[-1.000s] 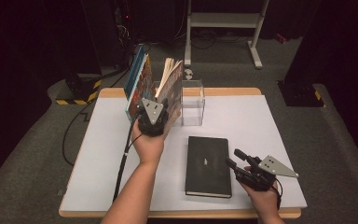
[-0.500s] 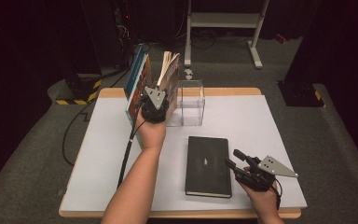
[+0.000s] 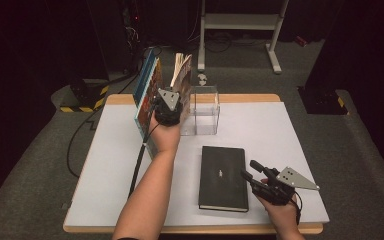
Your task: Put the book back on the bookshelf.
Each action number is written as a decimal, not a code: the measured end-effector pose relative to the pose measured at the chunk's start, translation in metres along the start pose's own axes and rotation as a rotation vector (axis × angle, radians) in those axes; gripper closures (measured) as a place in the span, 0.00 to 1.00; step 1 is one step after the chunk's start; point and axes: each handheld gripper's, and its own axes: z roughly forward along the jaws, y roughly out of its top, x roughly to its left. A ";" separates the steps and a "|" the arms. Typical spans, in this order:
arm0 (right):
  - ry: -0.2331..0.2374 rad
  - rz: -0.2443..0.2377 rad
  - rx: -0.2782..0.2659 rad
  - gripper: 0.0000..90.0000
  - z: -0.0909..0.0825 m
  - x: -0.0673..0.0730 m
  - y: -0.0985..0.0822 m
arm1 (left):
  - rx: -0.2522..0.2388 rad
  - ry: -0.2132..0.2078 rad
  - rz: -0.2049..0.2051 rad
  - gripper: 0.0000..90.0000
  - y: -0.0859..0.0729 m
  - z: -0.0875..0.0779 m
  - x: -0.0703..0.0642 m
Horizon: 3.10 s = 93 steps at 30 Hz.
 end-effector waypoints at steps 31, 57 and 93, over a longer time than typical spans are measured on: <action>0.016 0.013 0.005 0.54 0.002 0.000 -0.001 | -0.027 0.022 -0.007 0.92 -0.017 0.009 0.003; 0.032 -0.011 0.024 0.53 0.009 0.009 -0.004 | 0.044 0.058 -0.007 0.65 -0.027 -0.012 0.008; 0.041 -0.030 0.059 0.53 0.016 0.015 -0.009 | 0.028 0.031 0.008 0.55 -0.034 -0.055 0.007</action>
